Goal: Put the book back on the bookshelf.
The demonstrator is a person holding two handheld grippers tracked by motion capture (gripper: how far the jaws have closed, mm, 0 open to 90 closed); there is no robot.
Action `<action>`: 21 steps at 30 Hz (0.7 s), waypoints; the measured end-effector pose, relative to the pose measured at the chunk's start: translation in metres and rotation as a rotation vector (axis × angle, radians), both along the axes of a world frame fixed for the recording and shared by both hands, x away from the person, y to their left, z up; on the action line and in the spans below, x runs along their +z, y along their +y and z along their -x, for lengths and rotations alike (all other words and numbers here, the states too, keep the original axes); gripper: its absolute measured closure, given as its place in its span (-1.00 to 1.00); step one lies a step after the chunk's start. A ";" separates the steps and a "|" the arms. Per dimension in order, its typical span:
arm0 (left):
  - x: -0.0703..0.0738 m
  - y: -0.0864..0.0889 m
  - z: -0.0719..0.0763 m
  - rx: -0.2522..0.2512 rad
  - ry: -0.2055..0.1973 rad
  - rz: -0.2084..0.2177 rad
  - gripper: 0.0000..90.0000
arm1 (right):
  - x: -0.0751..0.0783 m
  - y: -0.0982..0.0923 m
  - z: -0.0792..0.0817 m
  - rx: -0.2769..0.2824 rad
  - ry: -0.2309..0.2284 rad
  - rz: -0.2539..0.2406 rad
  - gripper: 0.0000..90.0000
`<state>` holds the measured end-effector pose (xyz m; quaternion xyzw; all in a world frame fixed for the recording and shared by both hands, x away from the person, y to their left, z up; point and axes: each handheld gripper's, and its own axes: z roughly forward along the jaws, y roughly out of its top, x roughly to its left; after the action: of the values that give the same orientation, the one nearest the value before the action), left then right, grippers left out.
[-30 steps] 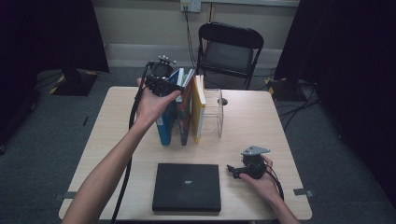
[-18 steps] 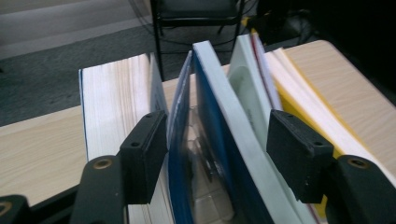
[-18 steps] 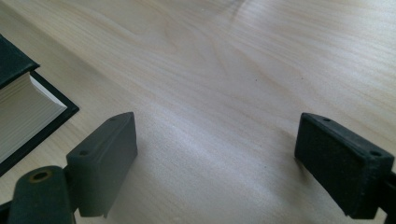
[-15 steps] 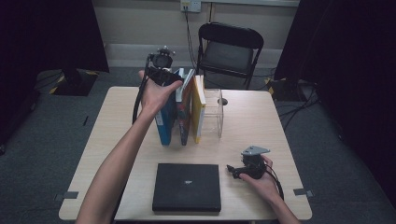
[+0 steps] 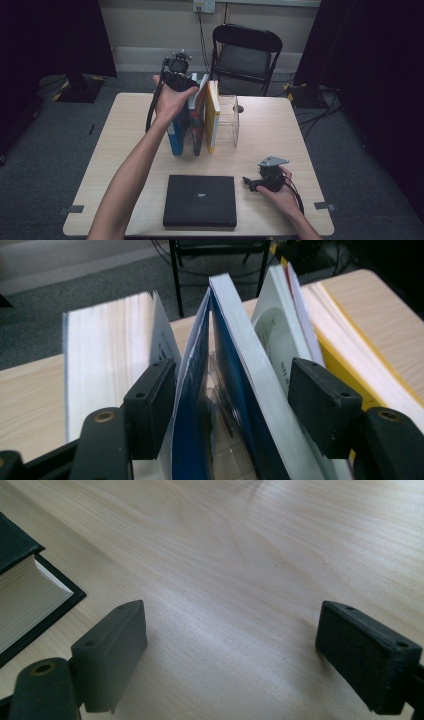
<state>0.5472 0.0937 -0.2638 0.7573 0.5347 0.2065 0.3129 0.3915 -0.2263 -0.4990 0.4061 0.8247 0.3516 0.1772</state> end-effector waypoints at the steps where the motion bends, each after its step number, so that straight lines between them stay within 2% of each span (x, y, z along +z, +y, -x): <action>1: 0.000 -0.002 0.001 0.003 -0.013 -0.021 -0.23 | 0.000 0.000 0.000 0.000 0.000 0.000 -0.71; 2: 0.000 -0.005 0.001 0.000 -0.026 -0.044 -0.23 | 0.000 0.000 0.000 0.001 0.000 0.000 -0.71; 3: 0.001 -0.007 0.001 -0.006 -0.021 -0.048 -0.25 | 0.000 0.000 0.000 0.001 0.000 0.000 -0.71; 5: 0.001 -0.009 0.001 -0.021 -0.005 -0.039 -0.29 | 0.000 0.000 0.000 0.001 0.000 0.000 -0.71; 7: 0.000 -0.011 0.002 -0.029 0.006 -0.052 -0.33 | 0.000 0.000 0.000 0.001 0.000 0.001 -0.71; 11: 0.000 -0.010 0.003 -0.045 0.013 -0.046 -0.35 | 0.000 0.000 0.000 0.001 0.001 0.001 -0.71; 19: 0.003 -0.005 0.014 -0.118 0.024 -0.076 -0.43 | 0.000 0.000 0.000 0.001 0.001 0.000 -0.71; 21: 0.005 -0.004 0.014 -0.096 -0.006 -0.094 -0.40 | 0.000 0.000 0.000 0.000 0.001 0.000 -0.71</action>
<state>0.5333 0.0895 -0.2587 0.7954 0.4864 0.2184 0.2884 0.3917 -0.2260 -0.4989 0.4064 0.8248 0.3513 0.1766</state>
